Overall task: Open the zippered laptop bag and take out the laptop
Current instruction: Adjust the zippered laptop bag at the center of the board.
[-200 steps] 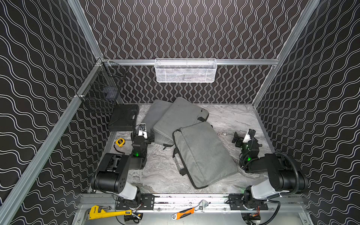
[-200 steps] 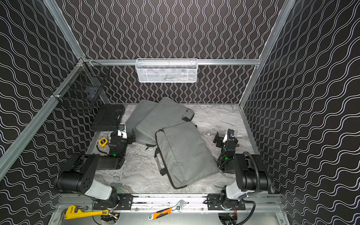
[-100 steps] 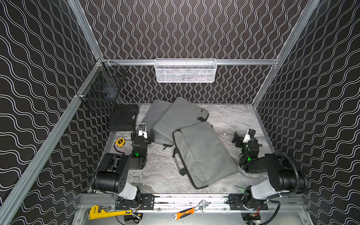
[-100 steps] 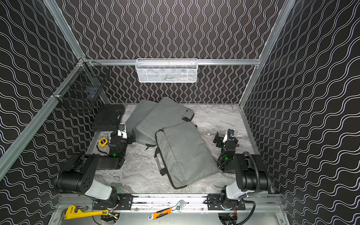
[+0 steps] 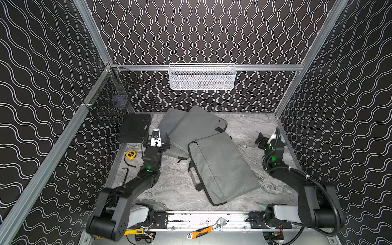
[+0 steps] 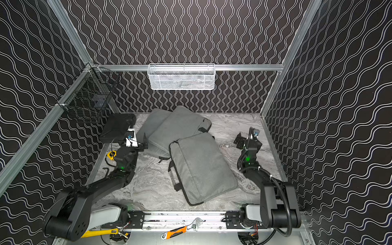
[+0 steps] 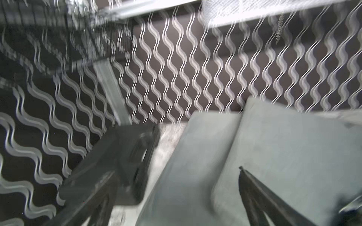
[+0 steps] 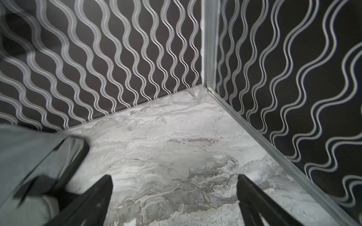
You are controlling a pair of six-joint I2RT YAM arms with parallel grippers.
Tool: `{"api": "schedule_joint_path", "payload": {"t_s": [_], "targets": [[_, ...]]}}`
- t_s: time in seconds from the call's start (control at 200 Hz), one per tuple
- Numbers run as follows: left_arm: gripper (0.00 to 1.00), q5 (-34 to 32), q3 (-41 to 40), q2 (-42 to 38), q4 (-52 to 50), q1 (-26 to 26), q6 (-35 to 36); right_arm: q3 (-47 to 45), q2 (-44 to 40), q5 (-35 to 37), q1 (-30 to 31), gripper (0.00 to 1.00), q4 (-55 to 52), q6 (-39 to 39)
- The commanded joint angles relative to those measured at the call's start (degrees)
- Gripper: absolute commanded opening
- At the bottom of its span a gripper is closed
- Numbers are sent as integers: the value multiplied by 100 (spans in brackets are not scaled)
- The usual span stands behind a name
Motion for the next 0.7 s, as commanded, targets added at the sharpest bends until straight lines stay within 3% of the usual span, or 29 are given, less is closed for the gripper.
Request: {"api": "schedule_joint_path", "payload": {"t_s": [0.0, 0.06, 0.15, 0.265, 0.38, 0.45, 0.536, 0.696], "targets": [[97, 465, 600, -83, -1613, -9, -875, 528, 112, -233, 91, 99, -2822, 858], [96, 720, 1285, 70, -2936, -10, -1568, 562, 145, -633, 249, 99, -3370, 1000], [88, 1755, 2083, 483, -4121, -22, -2114, 456, 11, -1413, 298, 99, -4138, 1464], [84, 3244, 2264, 889, -4166, -71, -2612, 73, -662, -2127, 480, 99, -4652, 2202], [80, 4442, 2327, 1266, -4237, -160, -2910, -114, -1395, -2211, 998, 98, -5182, 2921], [72, 5129, 2531, 1611, -4567, -175, -2929, -189, -1634, -2345, 1257, 97, -5513, 3358], [64, 5406, 2631, 1926, -4745, -239, -2938, -322, -1756, -2694, 1444, 96, -5797, 3788], [63, 5519, 2564, 2183, -4721, -450, -3000, -483, -1971, -2734, 2036, 98, -6134, 4450]]}}
